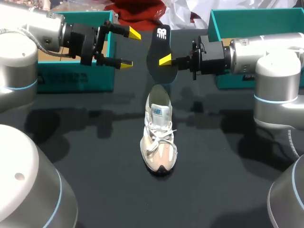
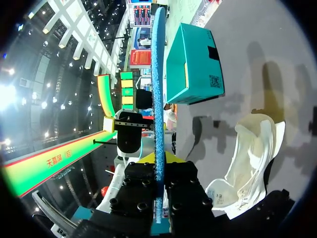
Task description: Take the shoe out of the shoebox, open the shoe tongue, remove and reinsert the insole, then place the shoe into the shoebox
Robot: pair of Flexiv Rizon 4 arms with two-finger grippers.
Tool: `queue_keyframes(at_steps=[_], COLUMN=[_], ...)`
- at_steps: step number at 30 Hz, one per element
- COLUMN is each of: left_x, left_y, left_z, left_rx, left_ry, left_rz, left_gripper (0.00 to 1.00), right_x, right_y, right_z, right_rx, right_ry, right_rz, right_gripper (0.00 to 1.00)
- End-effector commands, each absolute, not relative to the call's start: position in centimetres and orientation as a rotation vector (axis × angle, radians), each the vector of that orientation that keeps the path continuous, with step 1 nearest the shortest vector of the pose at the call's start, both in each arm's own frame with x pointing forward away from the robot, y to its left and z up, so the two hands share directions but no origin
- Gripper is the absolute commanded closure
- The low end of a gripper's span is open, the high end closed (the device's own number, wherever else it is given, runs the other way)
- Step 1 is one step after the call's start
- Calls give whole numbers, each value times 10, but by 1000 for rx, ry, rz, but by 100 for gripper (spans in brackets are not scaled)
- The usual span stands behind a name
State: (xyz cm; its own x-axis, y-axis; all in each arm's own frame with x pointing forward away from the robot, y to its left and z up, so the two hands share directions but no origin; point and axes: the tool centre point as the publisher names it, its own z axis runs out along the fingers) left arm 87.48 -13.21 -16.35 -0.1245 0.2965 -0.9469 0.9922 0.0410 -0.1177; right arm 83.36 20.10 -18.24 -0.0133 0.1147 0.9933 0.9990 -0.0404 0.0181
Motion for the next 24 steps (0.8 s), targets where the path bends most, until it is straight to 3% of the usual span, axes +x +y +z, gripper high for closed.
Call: queue_keyframes(at_steps=[1,13,24], left_x=[875,842,837], left_y=[-133,-108,-107], left_z=[-164,-180,-178], left_rx=[1353,1008,1019], left_ry=[1536,2187,2210], left_rz=[-1122,-1350,-1294], left_gripper=[0,0,0], right_x=[833,838,838], right_y=[198,182,180], right_z=[-186,-198,-203], right_rx=[-1339,-1340,-1487], right_ry=[-1293,-1316,-1322], right_rz=[-1200,-1349,-1330], right_gripper=[100,100,100])
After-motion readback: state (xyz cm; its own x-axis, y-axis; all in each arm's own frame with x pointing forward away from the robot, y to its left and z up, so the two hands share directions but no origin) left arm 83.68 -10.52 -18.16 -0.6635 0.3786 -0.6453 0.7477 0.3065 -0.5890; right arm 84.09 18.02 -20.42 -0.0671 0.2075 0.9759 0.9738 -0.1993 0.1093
